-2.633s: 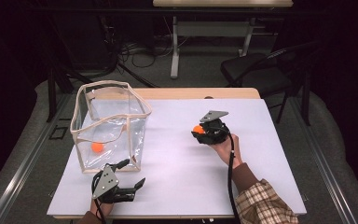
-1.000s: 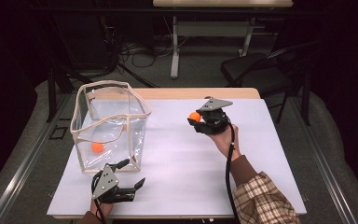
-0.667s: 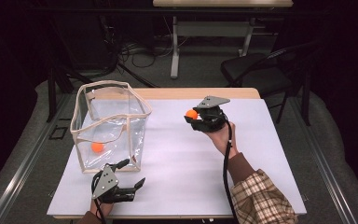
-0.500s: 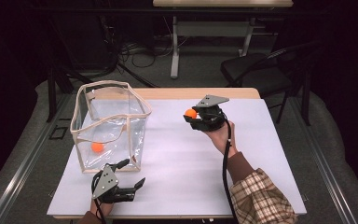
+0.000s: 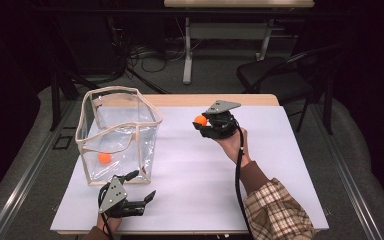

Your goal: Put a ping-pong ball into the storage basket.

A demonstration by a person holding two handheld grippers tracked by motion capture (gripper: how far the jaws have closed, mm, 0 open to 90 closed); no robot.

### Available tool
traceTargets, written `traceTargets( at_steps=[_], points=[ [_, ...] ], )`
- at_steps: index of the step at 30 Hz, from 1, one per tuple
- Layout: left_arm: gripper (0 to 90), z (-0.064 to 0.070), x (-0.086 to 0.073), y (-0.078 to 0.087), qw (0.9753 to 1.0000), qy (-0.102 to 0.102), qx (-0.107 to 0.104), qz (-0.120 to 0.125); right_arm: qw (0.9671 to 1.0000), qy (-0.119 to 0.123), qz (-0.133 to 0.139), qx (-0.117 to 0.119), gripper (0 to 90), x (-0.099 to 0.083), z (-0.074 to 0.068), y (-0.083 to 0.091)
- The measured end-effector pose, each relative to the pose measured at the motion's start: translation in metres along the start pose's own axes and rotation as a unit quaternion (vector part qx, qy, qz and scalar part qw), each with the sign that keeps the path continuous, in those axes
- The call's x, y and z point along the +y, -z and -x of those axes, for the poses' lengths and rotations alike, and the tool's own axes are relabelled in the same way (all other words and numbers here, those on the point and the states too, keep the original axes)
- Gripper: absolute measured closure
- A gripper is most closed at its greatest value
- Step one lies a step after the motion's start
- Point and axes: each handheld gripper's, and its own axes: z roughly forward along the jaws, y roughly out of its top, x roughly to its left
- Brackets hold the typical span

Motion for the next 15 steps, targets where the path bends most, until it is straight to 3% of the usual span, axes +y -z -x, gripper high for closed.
traceTargets(
  at_steps=[15],
  points=[
    [15.9, 0.0001, 0.0000, 0.0000, 1.0000, 0.000, -0.001, 0.000, 1.0000, 0.003, 0.006, 0.006, 51.2, 0.0105, -0.0042, -0.0046]
  ],
)
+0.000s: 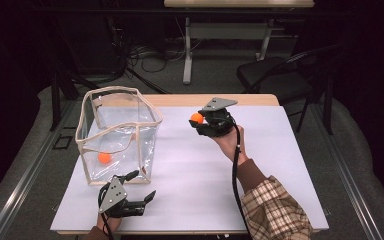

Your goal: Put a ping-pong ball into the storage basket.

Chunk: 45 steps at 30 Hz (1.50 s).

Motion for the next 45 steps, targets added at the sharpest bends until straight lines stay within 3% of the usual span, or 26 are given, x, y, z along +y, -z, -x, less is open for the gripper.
traceTargets(
  at_steps=[45],
  points=[
    [15.9, 0.000, 0.000, 0.000, 1.0000, -0.001, -0.003, -0.001, 0.9997, 0.016, 0.019, 0.005, 51.2, 0.026, -0.006, -0.010]
  ],
)
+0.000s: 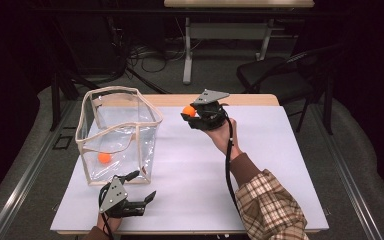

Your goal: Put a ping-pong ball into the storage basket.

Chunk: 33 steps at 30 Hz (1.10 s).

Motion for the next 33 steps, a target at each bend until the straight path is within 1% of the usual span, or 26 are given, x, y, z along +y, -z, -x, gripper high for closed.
traceTargets(
  at_steps=[12, 31, 33],
  points=[
    [15.9, 0.000, 0.000, 0.000, 1.0000, 0.001, 0.001, 0.001, 1.0000, 0.002, 0.006, 0.001, 51.2, 0.006, -0.001, -0.001],
    [15.9, 0.000, 0.000, 0.000, 1.0000, 0.000, 0.001, 0.000, 0.9999, 0.010, 0.013, 0.006, 51.2, 0.023, -0.005, -0.007],
    [15.9, 0.000, 0.000, 0.000, 1.0000, -0.001, 0.000, 0.000, 0.9998, 0.010, 0.017, 0.007, 51.2, 0.025, -0.006, -0.007]
  ],
)
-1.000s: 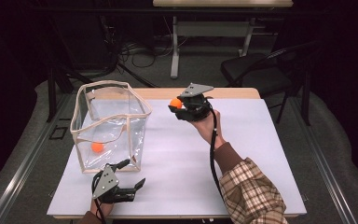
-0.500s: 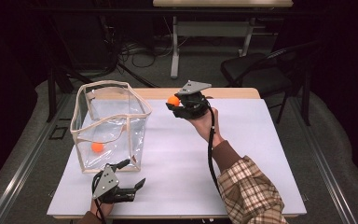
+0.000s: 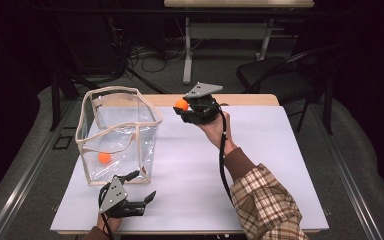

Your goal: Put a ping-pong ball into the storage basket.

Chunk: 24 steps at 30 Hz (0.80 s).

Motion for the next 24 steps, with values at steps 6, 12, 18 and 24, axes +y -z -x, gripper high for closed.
traceTargets(
  at_steps=[6, 12, 18, 24],
  points=[
    [15.8, 0.000, 0.000, 0.000, 1.0000, 0.001, 0.000, 0.000, 1.0000, 0.002, 0.001, 0.000, 51.2, 0.004, -0.001, -0.002],
    [15.9, 0.000, 0.000, 0.000, 1.0000, 0.001, 0.001, 0.000, 1.0000, 0.003, 0.003, 0.004, 51.2, 0.006, -0.004, -0.004],
    [15.9, 0.000, 0.000, 0.000, 1.0000, 0.001, 0.000, 0.001, 0.9999, 0.005, 0.007, 0.006, 51.2, 0.012, -0.005, -0.005],
    [15.9, 0.000, 0.000, 0.000, 1.0000, 0.001, 0.000, 0.000, 0.9999, 0.006, 0.013, 0.007, 51.2, 0.018, -0.006, -0.005]
  ],
)
